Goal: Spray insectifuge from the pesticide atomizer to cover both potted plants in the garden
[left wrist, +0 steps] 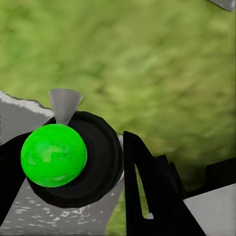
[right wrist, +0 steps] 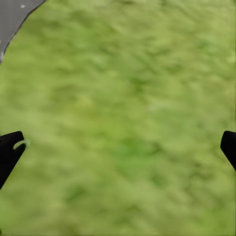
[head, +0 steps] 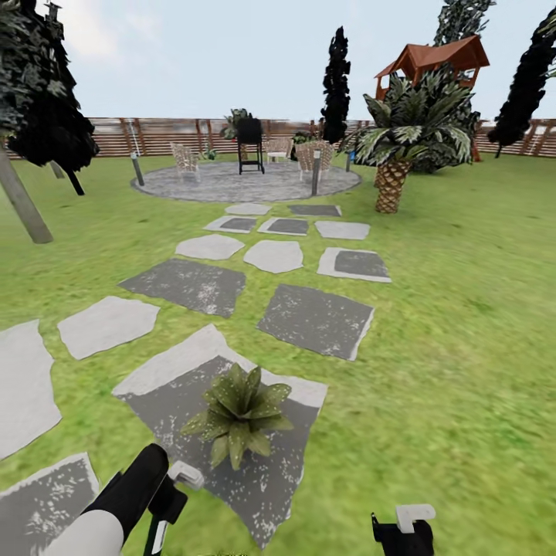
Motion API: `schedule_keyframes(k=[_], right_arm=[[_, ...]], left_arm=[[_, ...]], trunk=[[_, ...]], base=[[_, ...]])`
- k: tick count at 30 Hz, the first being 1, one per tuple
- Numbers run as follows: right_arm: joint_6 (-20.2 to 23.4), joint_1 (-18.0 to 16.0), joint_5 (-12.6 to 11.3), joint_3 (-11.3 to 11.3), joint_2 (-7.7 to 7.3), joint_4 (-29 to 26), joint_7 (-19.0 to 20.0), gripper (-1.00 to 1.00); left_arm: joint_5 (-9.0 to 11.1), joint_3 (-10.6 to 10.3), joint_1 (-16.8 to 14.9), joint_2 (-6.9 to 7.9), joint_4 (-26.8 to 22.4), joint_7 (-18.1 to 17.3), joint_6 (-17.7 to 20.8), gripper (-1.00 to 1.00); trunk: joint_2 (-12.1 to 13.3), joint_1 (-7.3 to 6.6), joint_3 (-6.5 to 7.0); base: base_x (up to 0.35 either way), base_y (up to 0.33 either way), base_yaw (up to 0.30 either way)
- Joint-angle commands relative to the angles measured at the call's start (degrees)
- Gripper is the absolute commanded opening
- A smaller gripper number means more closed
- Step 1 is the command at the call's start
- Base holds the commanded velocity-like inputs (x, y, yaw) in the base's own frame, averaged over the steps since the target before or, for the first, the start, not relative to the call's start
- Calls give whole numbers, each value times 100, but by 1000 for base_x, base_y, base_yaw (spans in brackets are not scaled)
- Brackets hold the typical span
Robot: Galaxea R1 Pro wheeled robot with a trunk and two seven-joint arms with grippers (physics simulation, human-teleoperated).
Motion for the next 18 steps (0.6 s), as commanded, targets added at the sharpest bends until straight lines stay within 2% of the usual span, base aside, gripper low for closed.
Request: schedule_keyframes(k=[1,11,14,18], right_arm=[[-19,-3,61,-41,2,7,-12,100],[-19,-1,61,-41,2,8,-12,100],[-19,-3,61,-41,2,5,-12,100],[-19,-3,61,-41,2,4,-12,100]], left_arm=[[-58,28,-3,1,-2,-45,13,-100],[-58,16,-3,-11,11,-25,17,-100],[-58,8,-3,-42,11,-21,15,-100],[-58,13,-3,-54,-3,-19,14,-100]], trunk=[[-2,-1,-5],[-2,-1,-5],[-2,-1,-5],[-2,-1,-5]], base=[[0,-29,277],[0,-4,271],[21,-14,72],[194,-156,7]])
